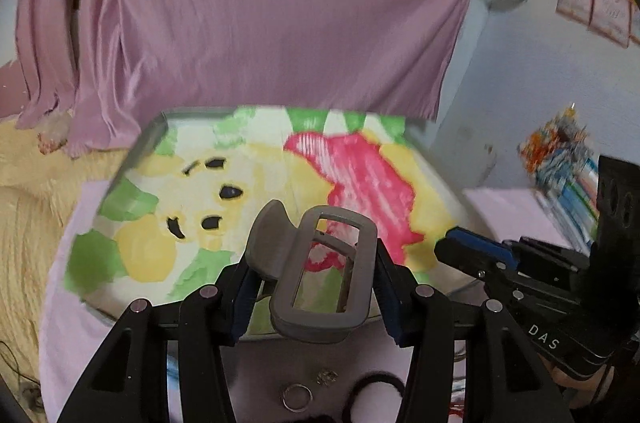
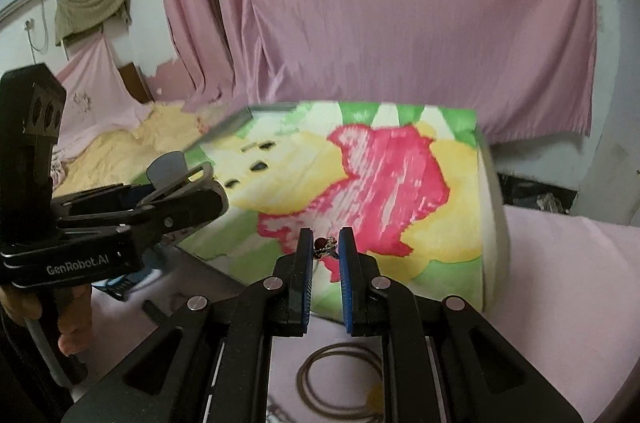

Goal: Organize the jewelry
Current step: 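Carry the claw clip and ring into the grey tray and open both grippers, then withdraw both grippers from the tray back over the table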

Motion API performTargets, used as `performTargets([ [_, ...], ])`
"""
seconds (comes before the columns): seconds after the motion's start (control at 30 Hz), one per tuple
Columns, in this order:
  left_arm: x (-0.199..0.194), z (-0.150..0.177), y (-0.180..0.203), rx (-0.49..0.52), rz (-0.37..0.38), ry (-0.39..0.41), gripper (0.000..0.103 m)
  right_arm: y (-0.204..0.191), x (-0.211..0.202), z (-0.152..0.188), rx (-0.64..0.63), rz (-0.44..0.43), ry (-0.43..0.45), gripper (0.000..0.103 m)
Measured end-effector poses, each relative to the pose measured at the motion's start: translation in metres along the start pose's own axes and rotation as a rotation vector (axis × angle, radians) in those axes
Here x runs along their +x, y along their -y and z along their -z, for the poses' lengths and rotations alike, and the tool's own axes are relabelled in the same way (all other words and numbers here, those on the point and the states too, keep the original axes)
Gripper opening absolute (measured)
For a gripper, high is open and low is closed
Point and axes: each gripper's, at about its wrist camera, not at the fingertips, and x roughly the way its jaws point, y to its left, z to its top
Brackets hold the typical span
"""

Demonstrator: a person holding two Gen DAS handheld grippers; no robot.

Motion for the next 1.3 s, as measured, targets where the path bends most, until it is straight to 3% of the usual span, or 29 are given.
performTargets([
  [0.17,0.025,0.008,-0.006,-0.002,-0.016,-0.095,0.049,0.004,0.023,0.007,0.005,0.014,-0.076,0.011],
  [0.47,0.036,0.015,-0.002,0.036,-0.028,-0.14,0.049,0.012,0.032,0.008,0.033,-0.009,-0.11,0.012],
  [0.53,0.033,0.015,-0.002,0.035,-0.022,-0.132,0.049,0.013,0.03,0.009,0.045,-0.012,-0.102,0.014],
  [0.6,0.032,0.014,-0.003,0.031,-0.013,-0.118,0.061,0.015,0.024,0.01,0.053,-0.003,-0.082,0.027],
  [0.7,0.022,0.014,-0.006,0.011,-0.006,-0.075,0.067,0.017,0.01,0.009,0.065,0.022,-0.021,0.048],
  [0.87,0.002,0.016,-0.006,-0.003,-0.001,0.008,0.073,0.02,-0.015,0.013,0.083,0.085,0.087,0.049],
  [0.93,-0.008,0.019,-0.006,-0.009,-0.005,0.052,0.078,0.019,-0.025,0.017,0.085,0.102,0.124,0.058],
  [1.0,-0.02,0.024,-0.005,-0.014,-0.014,0.104,0.083,0.016,-0.039,0.021,0.083,0.119,0.18,0.074],
  [1.1,-0.039,0.034,-0.004,-0.022,-0.034,0.175,0.097,0.011,-0.057,0.027,0.075,0.129,0.238,0.082],
  [1.2,-0.061,0.049,-0.003,-0.027,-0.054,0.262,0.101,0.003,-0.078,0.035,0.06,0.137,0.303,0.095],
  [1.3,-0.08,0.061,-0.003,-0.025,-0.084,0.322,0.102,-0.008,-0.095,0.046,0.037,0.152,0.353,0.096],
])
